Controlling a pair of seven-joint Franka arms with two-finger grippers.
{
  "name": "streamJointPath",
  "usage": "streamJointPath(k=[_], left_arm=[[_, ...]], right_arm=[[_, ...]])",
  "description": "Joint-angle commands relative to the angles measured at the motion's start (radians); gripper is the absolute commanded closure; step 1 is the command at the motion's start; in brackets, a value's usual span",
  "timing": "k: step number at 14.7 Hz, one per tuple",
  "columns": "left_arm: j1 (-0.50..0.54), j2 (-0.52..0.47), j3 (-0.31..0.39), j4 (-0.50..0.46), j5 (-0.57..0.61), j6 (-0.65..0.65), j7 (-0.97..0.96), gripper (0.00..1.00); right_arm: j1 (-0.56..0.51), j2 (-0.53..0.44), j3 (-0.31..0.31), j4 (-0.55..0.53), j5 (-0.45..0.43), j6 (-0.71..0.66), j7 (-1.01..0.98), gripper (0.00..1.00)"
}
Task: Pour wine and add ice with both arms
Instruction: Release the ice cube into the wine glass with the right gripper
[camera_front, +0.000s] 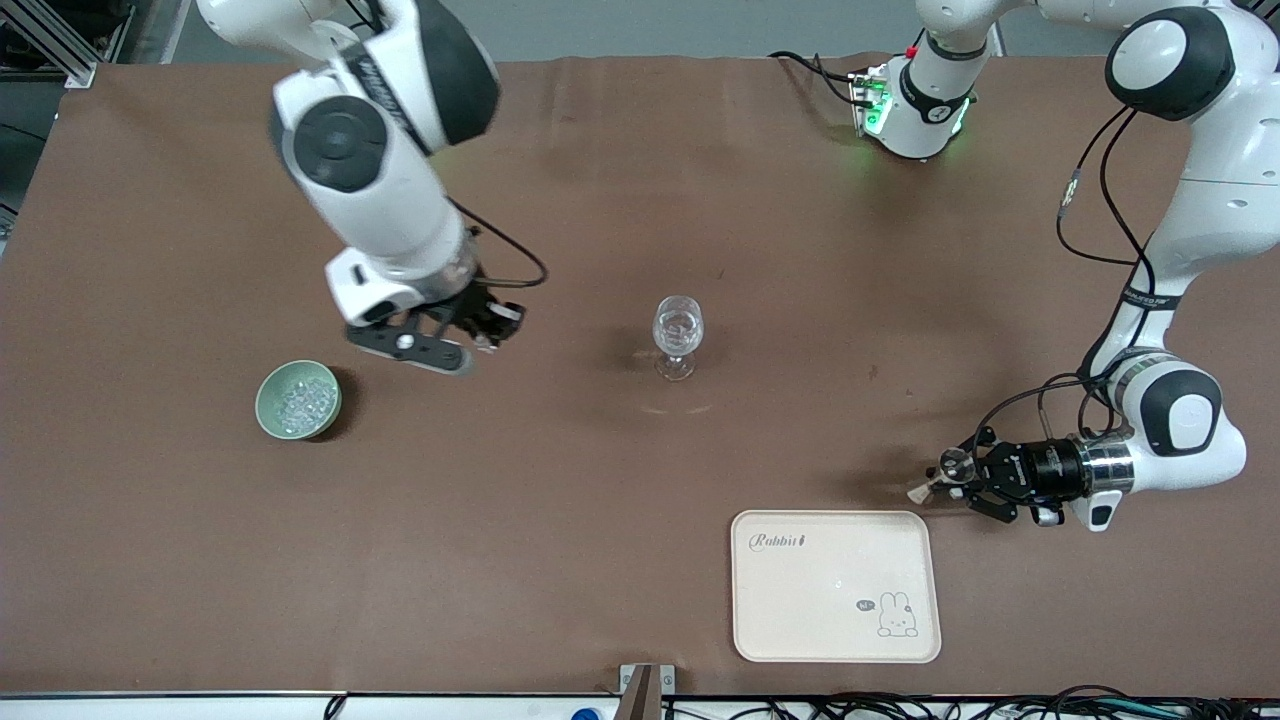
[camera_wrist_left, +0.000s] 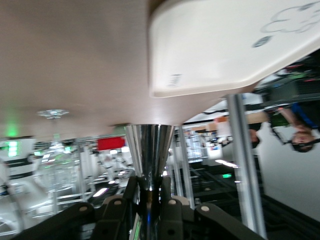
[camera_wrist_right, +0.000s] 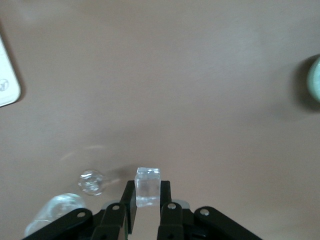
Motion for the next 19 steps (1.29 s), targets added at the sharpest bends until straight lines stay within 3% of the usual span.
streamJointPath(k=[1,3,8,19], left_arm=[[-0.056,0.031,0.001,0.055,-0.072,0.085,-0.018,1.0],[-0.089,0.072,0.001,0.103,-0.095,0.152,-0.019,0.99],[-0.164,0.164,-0.002,0.206,-0.143,0.274,-0.073,0.99],[-0.184,0.211,0.0,0.212,-0.167,0.369,-0.079,0.97]], right_arm=[[0.08,0.087,-0.012,0.069,0.017,0.061,0.107,0.99],[0.138,0.139,-0.012,0.084,0.017,0.131,0.15,0.99],[0.241,0.222,-0.012,0.148,0.017,0.141,0.277,0.99],[0.277,0.262,-0.012,0.147,0.015,0.161,0.29,0.89]])
